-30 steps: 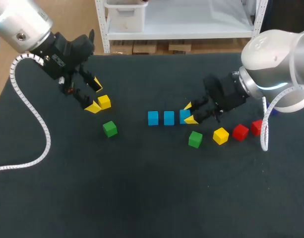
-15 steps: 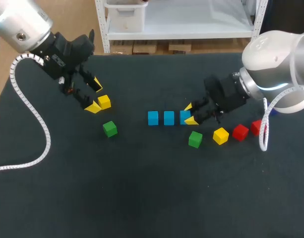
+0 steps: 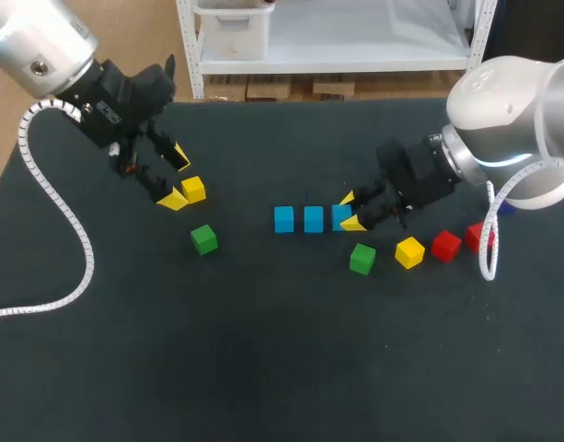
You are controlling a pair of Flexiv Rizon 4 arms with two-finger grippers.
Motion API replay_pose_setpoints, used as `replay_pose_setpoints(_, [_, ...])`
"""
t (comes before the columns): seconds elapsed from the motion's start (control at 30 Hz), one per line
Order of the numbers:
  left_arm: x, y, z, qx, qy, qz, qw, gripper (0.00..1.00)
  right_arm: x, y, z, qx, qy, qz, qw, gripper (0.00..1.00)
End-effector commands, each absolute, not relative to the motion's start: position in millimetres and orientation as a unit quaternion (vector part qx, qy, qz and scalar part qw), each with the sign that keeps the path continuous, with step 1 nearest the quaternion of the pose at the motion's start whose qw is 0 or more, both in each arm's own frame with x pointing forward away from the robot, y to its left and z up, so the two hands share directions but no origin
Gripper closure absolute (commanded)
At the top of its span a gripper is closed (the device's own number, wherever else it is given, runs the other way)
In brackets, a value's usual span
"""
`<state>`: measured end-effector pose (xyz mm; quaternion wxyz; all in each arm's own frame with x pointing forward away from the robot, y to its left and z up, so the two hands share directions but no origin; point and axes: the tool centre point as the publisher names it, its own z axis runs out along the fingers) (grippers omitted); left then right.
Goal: Place the blue cubes, place green cubes on the blue cubes, place the yellow cubes on the green cubes, then place the red cubes on the yellow cubes, and place purple cube on the red cubes.
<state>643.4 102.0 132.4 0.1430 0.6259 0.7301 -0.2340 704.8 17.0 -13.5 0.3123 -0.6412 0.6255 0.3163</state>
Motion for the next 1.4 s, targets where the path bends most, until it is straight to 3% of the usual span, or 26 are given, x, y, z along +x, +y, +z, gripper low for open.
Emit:
replay_pose_setpoints(0.03, [643.9, 102.5, 132.2, 0.626, 0.73, -0.234, 0.143, 0.0, 705.7, 16.8, -14.2, -0.641, 0.625, 0.318, 0.311, 1.0])
replay_pose_setpoints(0.2, [643.9, 102.5, 132.2, 0.626, 0.73, -0.234, 0.143, 0.0, 705.8, 15.4, -14.9, -0.64, 0.626, 0.319, 0.311, 1.0])
replay_pose_setpoints(0.47, [643.9, 102.5, 132.2, 0.626, 0.73, -0.234, 0.143, 0.0, 706.8, 16.1, -15.6, -0.641, 0.625, 0.321, 0.31, 0.87])
replay_pose_setpoints(0.83, [643.9, 102.5, 132.2, 0.626, 0.73, -0.234, 0.143, 0.0, 707.6, 16.8, -15.8, -0.64, 0.626, 0.322, 0.309, 0.84])
replay_pose_setpoints(0.97, [643.9, 102.5, 132.2, 0.626, 0.73, -0.234, 0.143, 0.0, 707.8, 17.6, -16.3, -0.64, 0.625, 0.323, 0.309, 0.8])
replay_pose_setpoints(1.13, [643.9, 102.5, 132.2, 0.626, 0.73, -0.234, 0.143, 0.0, 708.1, 17.9, -16.5, -0.639, 0.625, 0.324, 0.309, 0.64])
replay_pose_setpoints(1.4, [643.9, 102.5, 132.2, 0.626, 0.73, -0.234, 0.143, 0.0, 708.3, 17.1, -16.1, -0.638, 0.627, 0.324, 0.307, 0.61])
